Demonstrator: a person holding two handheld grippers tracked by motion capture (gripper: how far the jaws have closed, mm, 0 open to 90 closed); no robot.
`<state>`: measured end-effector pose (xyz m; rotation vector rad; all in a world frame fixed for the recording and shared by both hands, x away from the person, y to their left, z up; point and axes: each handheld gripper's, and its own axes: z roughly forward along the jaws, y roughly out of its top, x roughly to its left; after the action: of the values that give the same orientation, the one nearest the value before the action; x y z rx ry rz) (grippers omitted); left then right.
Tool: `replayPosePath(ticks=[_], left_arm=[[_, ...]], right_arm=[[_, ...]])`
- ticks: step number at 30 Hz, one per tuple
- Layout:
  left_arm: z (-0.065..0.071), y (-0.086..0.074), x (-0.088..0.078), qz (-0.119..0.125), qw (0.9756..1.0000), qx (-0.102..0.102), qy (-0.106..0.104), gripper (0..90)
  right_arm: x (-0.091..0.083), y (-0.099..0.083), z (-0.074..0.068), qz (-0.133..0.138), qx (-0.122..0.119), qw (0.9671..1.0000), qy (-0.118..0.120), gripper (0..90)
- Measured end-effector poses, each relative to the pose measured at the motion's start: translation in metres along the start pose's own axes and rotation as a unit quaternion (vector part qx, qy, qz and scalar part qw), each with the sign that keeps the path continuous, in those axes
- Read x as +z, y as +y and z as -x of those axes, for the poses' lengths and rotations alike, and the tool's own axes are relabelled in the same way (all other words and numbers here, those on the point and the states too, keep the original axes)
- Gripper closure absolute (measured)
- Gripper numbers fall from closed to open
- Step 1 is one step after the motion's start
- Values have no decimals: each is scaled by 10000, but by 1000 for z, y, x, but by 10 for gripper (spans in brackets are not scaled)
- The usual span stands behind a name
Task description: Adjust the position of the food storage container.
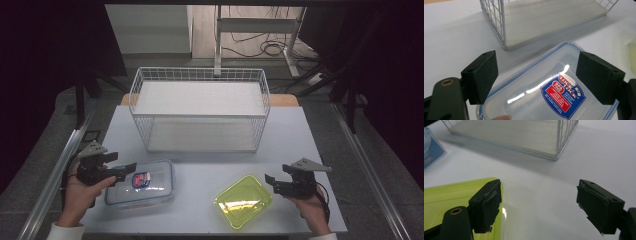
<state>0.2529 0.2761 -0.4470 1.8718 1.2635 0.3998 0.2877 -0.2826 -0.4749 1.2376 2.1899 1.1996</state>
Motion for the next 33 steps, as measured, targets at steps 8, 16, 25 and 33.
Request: replayPosePath(ticks=[8,16,25,33], left_arm=[[-2,0,-5,45,9999,-72,-135,255],[-8,-7,-19,-2,9998,-174,-107,493],[-15,-17,-31,-195,9991,-243,-273,822],[-23,-32,-36,-537,9984,-168,62,897]], right_arm=[[-7,3,0,25,151,9999,40,213],[-7,3,0,-41,202,9998,69,213],[-7,3,0,-73,218,9997,62,213],[-5,2,-2,-145,200,9996,114,213]])
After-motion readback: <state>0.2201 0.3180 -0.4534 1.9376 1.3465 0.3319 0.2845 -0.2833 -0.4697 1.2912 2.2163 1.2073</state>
